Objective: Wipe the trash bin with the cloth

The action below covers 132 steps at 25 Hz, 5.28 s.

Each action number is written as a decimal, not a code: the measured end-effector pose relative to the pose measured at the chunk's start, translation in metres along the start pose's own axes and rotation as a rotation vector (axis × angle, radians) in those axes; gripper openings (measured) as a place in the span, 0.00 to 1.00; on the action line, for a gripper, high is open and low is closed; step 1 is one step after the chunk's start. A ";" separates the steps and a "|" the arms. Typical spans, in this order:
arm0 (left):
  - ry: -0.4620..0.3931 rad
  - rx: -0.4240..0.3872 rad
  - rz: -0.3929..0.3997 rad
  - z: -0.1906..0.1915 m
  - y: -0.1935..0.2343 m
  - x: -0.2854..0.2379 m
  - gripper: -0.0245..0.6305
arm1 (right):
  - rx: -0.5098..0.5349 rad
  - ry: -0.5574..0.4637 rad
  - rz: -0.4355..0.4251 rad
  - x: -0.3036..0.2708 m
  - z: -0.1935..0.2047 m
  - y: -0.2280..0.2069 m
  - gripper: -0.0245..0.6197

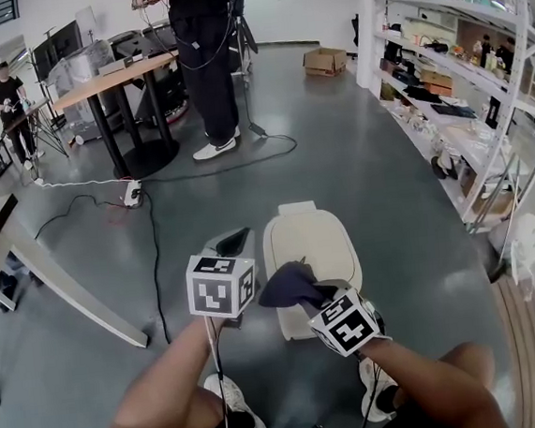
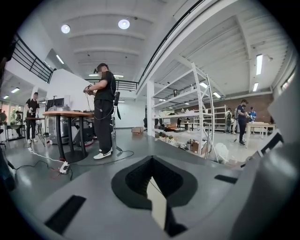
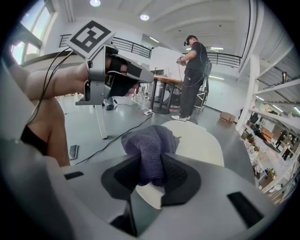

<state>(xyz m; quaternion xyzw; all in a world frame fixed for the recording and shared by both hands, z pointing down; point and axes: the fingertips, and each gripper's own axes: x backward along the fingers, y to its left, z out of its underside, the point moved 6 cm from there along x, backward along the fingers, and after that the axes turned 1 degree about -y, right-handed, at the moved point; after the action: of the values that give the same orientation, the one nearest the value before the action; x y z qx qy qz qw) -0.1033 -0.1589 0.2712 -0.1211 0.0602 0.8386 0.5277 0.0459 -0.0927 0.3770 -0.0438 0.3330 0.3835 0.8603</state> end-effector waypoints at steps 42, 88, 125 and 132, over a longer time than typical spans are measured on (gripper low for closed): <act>-0.006 0.173 -0.018 0.031 -0.049 0.022 0.03 | -0.219 -0.073 0.181 0.050 0.056 -0.085 0.19; 0.133 0.239 -0.053 0.128 -0.028 0.077 0.03 | -0.349 -0.017 -0.045 -0.014 0.069 0.044 0.19; 0.243 0.187 0.051 0.148 -0.092 0.039 0.03 | -0.379 0.056 0.172 0.021 0.142 -0.047 0.19; 0.256 0.180 0.056 0.152 -0.096 0.034 0.03 | -0.397 0.082 0.220 0.019 0.154 -0.063 0.19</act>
<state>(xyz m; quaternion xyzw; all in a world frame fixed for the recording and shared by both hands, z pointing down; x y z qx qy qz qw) -0.0528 -0.0525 0.4110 -0.1776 0.2052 0.8220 0.5007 0.1818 -0.0737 0.4731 -0.1911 0.2884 0.5308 0.7736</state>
